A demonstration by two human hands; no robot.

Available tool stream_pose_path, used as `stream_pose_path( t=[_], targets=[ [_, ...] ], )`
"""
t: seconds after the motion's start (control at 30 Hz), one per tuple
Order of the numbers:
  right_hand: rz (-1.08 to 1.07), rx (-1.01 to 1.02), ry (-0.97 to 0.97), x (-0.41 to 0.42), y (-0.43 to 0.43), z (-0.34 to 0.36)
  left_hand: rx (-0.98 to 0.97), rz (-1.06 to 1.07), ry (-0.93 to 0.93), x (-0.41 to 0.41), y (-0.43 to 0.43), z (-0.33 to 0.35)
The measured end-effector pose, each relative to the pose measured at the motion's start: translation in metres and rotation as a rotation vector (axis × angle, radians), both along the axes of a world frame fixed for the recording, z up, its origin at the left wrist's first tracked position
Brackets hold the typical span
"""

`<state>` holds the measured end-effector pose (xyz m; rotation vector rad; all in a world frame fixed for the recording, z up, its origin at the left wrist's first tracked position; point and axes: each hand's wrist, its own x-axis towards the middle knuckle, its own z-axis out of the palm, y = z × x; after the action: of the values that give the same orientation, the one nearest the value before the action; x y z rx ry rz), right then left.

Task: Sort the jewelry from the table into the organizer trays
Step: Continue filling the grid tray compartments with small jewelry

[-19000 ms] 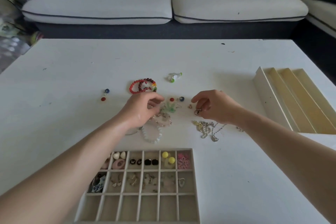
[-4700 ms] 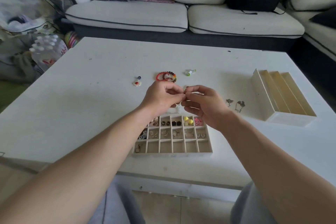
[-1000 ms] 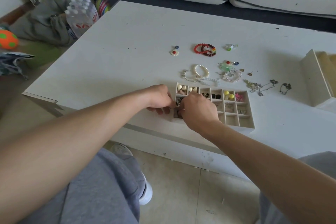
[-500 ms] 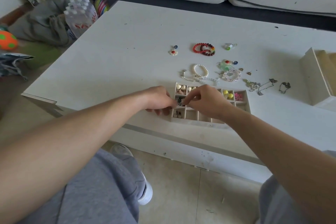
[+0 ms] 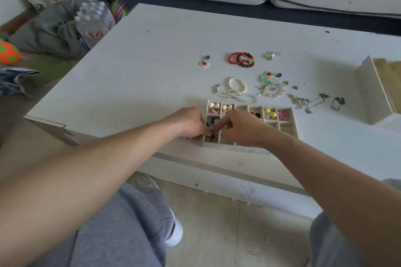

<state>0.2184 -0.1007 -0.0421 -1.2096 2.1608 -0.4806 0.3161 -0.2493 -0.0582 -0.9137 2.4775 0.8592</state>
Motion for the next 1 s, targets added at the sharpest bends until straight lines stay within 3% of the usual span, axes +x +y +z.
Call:
stream_pose_path(
  t=[0.23, 0.4, 0.6, 0.9, 1.0],
  targets=[
    [-0.277, -0.124, 0.109, -0.024, 0.009, 0.001, -0.06, 0.052, 0.053, -0.007, -0.007, 0.009],
    [-0.338, -0.021, 0.225, -0.044, 0.027, -0.005, -0.216, 0.023, 0.08, -0.024, 0.008, 0.015],
    [-0.326, 0.042, 0.151, -0.054, 0.048, -0.014, -0.311, -0.041, 0.032, -0.045, 0.024, 0.02],
    [-0.339, 0.093, 0.12, -0.075, 0.081, -0.01, -0.208, -0.126, -0.018, -0.085, 0.051, 0.023],
    [-0.347, 0.106, 0.025, -0.09, 0.094, -0.009, -0.301, -0.164, -0.025, -0.099, 0.057, 0.026]
  ],
)
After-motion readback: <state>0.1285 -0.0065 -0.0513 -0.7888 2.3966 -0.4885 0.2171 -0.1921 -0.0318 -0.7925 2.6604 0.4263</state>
